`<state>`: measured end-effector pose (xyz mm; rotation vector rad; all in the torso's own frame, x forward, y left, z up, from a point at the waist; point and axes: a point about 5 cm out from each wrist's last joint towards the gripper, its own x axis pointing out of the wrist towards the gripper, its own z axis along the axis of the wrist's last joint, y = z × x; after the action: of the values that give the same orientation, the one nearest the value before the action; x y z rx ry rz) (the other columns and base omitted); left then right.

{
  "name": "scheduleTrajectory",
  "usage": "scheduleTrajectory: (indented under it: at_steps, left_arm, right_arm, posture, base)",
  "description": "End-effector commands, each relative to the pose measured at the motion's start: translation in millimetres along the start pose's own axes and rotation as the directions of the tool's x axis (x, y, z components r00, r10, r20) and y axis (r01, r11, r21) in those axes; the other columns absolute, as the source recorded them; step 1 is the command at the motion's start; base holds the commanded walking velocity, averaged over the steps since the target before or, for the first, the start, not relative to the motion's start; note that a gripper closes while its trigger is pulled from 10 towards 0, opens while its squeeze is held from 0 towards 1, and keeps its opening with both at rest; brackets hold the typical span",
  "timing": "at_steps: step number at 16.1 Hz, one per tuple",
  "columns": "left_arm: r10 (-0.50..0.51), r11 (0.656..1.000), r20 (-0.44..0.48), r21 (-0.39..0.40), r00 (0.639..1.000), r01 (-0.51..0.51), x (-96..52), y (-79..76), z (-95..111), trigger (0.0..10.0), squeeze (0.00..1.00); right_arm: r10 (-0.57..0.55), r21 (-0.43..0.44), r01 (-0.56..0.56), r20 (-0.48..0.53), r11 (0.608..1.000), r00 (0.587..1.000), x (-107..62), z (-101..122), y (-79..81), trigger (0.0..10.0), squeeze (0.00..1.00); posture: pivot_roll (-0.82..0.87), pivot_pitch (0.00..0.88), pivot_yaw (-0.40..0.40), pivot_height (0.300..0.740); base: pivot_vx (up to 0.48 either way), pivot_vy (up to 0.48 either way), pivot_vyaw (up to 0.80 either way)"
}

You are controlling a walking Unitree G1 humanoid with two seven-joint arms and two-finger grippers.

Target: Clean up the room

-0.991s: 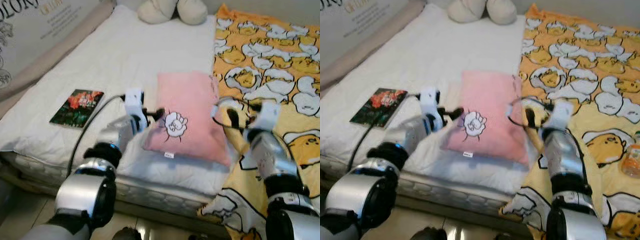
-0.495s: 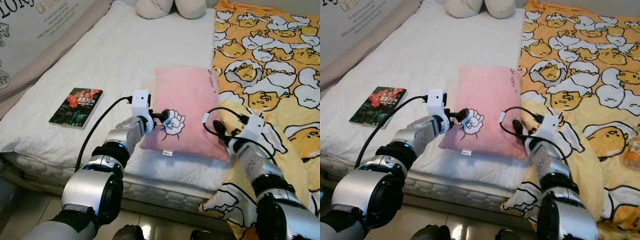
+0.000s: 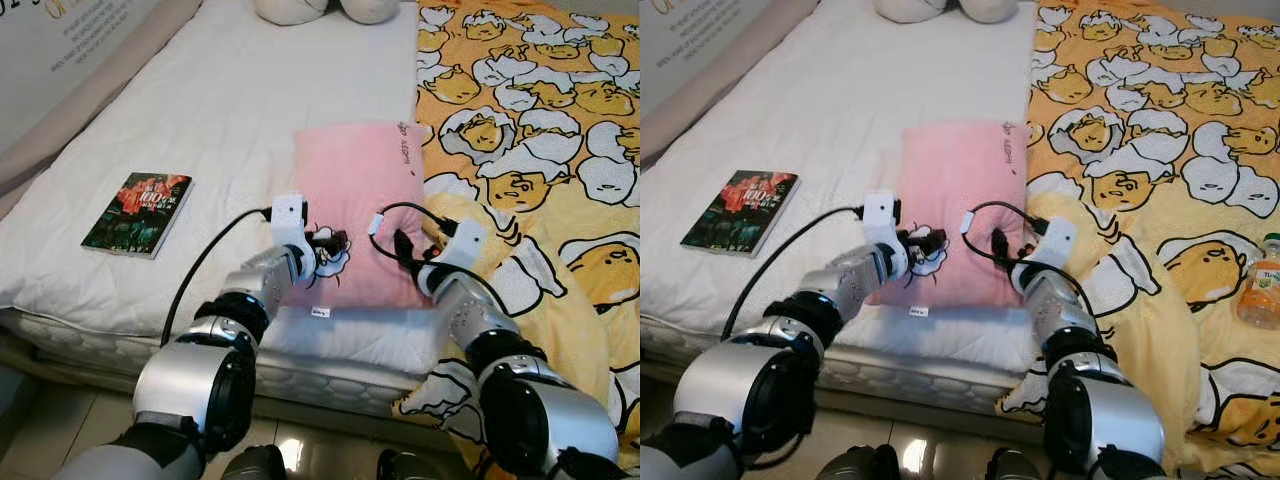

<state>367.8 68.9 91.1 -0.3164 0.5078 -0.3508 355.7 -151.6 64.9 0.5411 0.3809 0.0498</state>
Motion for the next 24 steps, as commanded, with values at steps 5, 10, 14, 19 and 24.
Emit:
scheduleTrajectory:
  at_steps: [5, 10, 14, 19, 24]
  left_arm:
    - [0.077, 0.991, -0.084, -0.102, 0.993, -0.085, -7.4, 23.5, -35.0, 0.0, 0.0]
    - [0.053, 0.993, -0.059, -0.105, 0.997, -0.059, -4.8, 15.5, -33.2, 0.0, 0.0]
    - [0.048, 0.995, -0.049, -0.09, 0.998, -0.052, -6.7, 20.8, -33.3, 0.0, 0.0]
    - [0.048, 0.998, -0.026, 0.046, 0.999, -0.047, -8.5, 25.9, -28.3, 0.0, 0.0]
    - [-0.009, 0.998, 0.02, 0.058, 1.0, 0.008, -5.8, 16.1, -19.0, 0.0, 0.0]
  right_arm:
    - [-0.018, -0.145, 0.017, -0.005, 0.989, 1.0, -1.5, 5.5, -8.4, 0.0, 0.0]
    - [-0.05, -0.154, 0.049, -0.004, 0.987, 0.999, -4.5, 4.9, -18.3, 0.0, 0.0]
    - [-0.046, -0.049, 0.045, -0.026, 0.998, 0.999, -7.7, -9.6, -21.9, 0.0, 0.0]
    - [-0.033, -0.09, 0.028, -0.06, 0.996, 0.998, -7.8, -21.1, -16.3, 0.0, 0.0]
    - [-0.051, -0.08, 0.047, -0.043, 0.996, 0.998, -5.9, -14.7, -15.7, 0.0, 0.0]
  posture:
    - [-0.06, 0.148, 0.029, 0.74]
    - [-0.07, 0.143, 0.019, 0.74]
    - [-0.06, 0.134, 0.023, 0.74]
    - [-0.04, 0.107, 0.01, 0.74]
    - [-0.03, 0.062, 0.002, 0.74]
  base:
    - [0.0, 0.0, 0.0]
    - [0.0, 0.0, 0.0]
    - [0.0, 0.0, 0.0]
    - [0.0, 0.0, 0.0]
    - [0.0, 0.0, 0.0]
